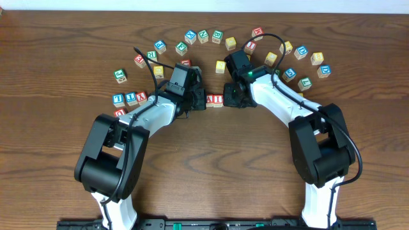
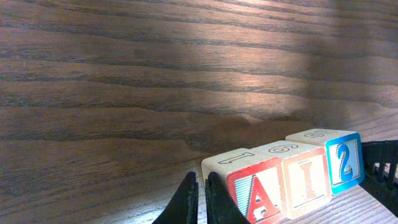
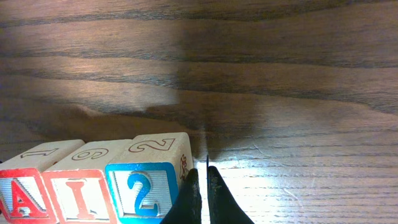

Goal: Spell out AI2

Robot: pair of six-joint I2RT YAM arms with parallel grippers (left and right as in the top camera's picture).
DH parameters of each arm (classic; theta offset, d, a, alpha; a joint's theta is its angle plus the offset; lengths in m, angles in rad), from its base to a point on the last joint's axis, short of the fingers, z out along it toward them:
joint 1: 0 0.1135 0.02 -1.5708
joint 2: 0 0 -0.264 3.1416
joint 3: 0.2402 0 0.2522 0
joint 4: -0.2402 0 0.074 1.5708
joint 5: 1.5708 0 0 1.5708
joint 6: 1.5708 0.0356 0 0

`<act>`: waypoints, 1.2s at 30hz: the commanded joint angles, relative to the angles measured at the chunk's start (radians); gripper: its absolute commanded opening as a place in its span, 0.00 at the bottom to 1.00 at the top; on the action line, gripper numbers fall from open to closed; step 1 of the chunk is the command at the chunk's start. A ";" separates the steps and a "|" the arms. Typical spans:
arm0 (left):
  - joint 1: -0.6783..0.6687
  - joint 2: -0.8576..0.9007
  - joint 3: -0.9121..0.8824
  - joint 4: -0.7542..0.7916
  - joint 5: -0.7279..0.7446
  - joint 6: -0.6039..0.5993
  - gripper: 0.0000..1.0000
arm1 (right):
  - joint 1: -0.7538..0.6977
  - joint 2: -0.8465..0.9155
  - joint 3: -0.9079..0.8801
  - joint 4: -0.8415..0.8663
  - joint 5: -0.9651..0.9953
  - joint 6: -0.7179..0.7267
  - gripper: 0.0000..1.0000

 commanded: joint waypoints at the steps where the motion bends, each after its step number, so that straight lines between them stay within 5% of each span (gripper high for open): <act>1: 0.006 0.020 0.000 0.000 0.009 0.013 0.08 | 0.010 -0.002 -0.008 0.000 -0.006 0.012 0.02; 19: 0.048 -0.011 0.002 -0.054 0.009 0.014 0.07 | -0.044 -0.006 -0.008 -0.016 -0.006 0.011 0.01; 31: 0.049 -0.217 0.002 -0.217 -0.192 0.011 0.07 | -0.055 -0.165 -0.007 -0.067 -0.006 -0.067 0.01; 36: 0.087 -0.264 0.002 -0.316 -0.340 -0.080 0.07 | -0.022 -0.197 -0.007 -0.068 -0.085 -0.111 0.02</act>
